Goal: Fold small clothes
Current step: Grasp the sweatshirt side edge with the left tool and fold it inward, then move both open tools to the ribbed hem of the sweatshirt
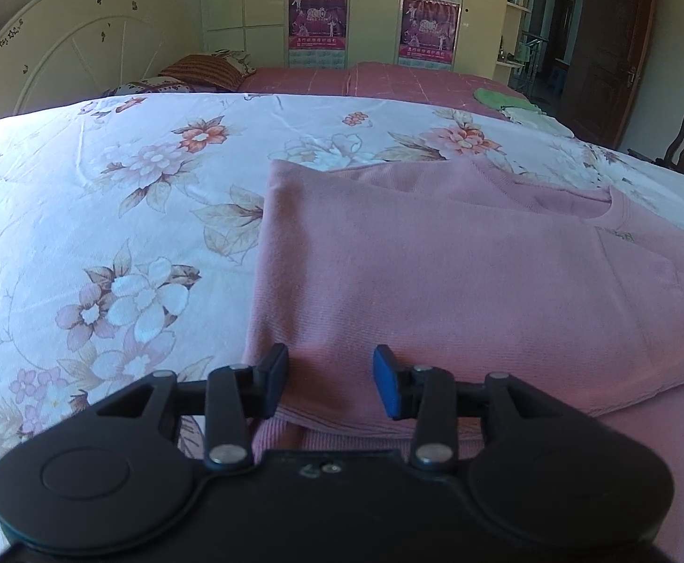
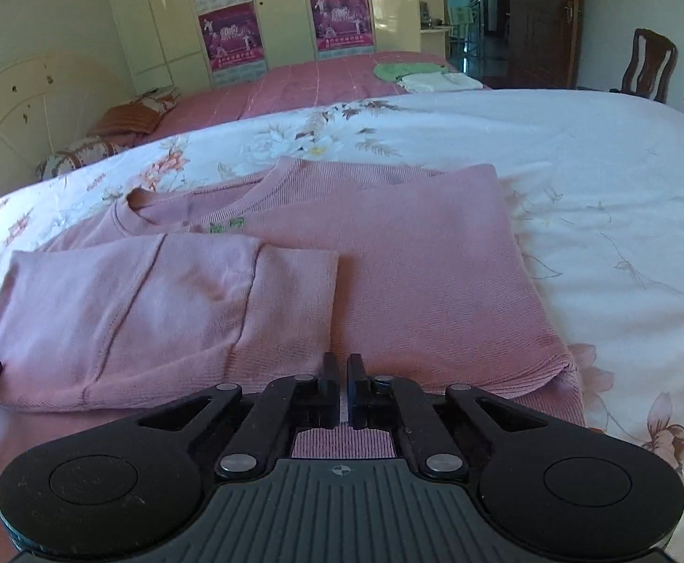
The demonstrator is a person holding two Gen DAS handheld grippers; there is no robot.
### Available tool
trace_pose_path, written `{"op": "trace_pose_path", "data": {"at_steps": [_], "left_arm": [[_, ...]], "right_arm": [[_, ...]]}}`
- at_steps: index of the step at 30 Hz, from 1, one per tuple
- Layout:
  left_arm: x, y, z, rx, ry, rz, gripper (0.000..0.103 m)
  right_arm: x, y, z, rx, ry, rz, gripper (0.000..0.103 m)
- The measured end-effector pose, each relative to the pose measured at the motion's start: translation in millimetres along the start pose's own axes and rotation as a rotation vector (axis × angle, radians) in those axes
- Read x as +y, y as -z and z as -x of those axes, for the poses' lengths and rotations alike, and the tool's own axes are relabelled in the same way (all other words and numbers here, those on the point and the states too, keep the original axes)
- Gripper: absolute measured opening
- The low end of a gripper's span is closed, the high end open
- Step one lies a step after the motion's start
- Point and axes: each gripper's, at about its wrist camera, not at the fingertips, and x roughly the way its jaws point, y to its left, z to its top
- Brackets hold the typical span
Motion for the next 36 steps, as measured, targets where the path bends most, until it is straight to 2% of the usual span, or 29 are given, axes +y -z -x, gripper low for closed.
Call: {"op": "trace_pose_path", "data": {"at_steps": [2, 5, 7, 13, 15, 18, 20, 21, 22, 25, 26, 27, 28, 32, 36], "left_arm": [[-5.4, -2.6, 7.1, -0.017, 0.016, 0.000, 0.042], [-20.7, -7.1, 14.2, -0.038, 0.037, -0.028, 0.051], [-31.1, -9.8, 14.5, -0.043, 0.053, -0.033, 0.052], [-59.8, -10.7, 1.6, -0.023, 0.070, -0.053, 0.062], [-60.4, -4.1, -5.2, -0.001, 0.058, -0.057, 0.067], [-48.0, 8.2, -8.4, 0.007, 0.053, -0.027, 0.080], [-41.9, 14.4, -4.9, -0.005, 0.046, -0.038, 0.080], [-40.2, 16.3, -2.5, -0.008, 0.035, -0.052, 0.080], [-38.0, 17.9, -0.5, -0.009, 0.028, -0.053, 0.080], [-35.2, 18.3, 7.4, -0.001, 0.002, -0.026, 0.078], [-36.4, 17.8, 11.7, -0.001, -0.008, -0.024, 0.075], [-38.3, 17.8, 15.8, 0.000, -0.016, -0.024, 0.072], [-40.5, 17.9, 20.9, -0.002, -0.014, -0.026, 0.071], [-58.2, 21.4, 46.2, -0.034, 0.008, -0.058, 0.071], [-85.0, 28.3, 63.0, -0.034, 0.065, -0.068, 0.072]], "right_arm": [[5.9, -7.3, 4.7, -0.024, -0.012, 0.014, 0.003], [20.2, -17.4, 4.8, -0.039, -0.046, 0.042, 0.003], [33.2, -22.0, 0.3, -0.040, -0.062, 0.064, 0.003], [63.9, -26.1, -31.2, 0.018, -0.108, 0.117, 0.004], [64.2, -20.1, -39.0, 0.047, -0.109, 0.125, 0.004], [51.1, -1.5, -41.7, 0.057, -0.106, 0.151, 0.004], [39.6, 4.9, -35.7, 0.039, -0.125, 0.159, 0.004], [34.0, 5.8, -32.6, 0.038, -0.124, 0.154, 0.007], [28.3, 6.2, -30.3, 0.038, -0.133, 0.146, 0.017], [21.1, 4.9, -24.2, 0.044, -0.161, 0.132, 0.027], [22.1, 4.3, -21.6, 0.043, -0.142, 0.142, 0.038], [23.2, 3.8, -18.2, 0.033, -0.112, 0.148, 0.079], [21.6, 5.1, -11.0, 0.002, -0.111, 0.158, 0.089], [17.6, 7.0, 12.3, -0.035, -0.153, 0.155, 0.089], [29.9, 12.4, 28.9, -0.046, -0.197, 0.187, 0.089]]}}
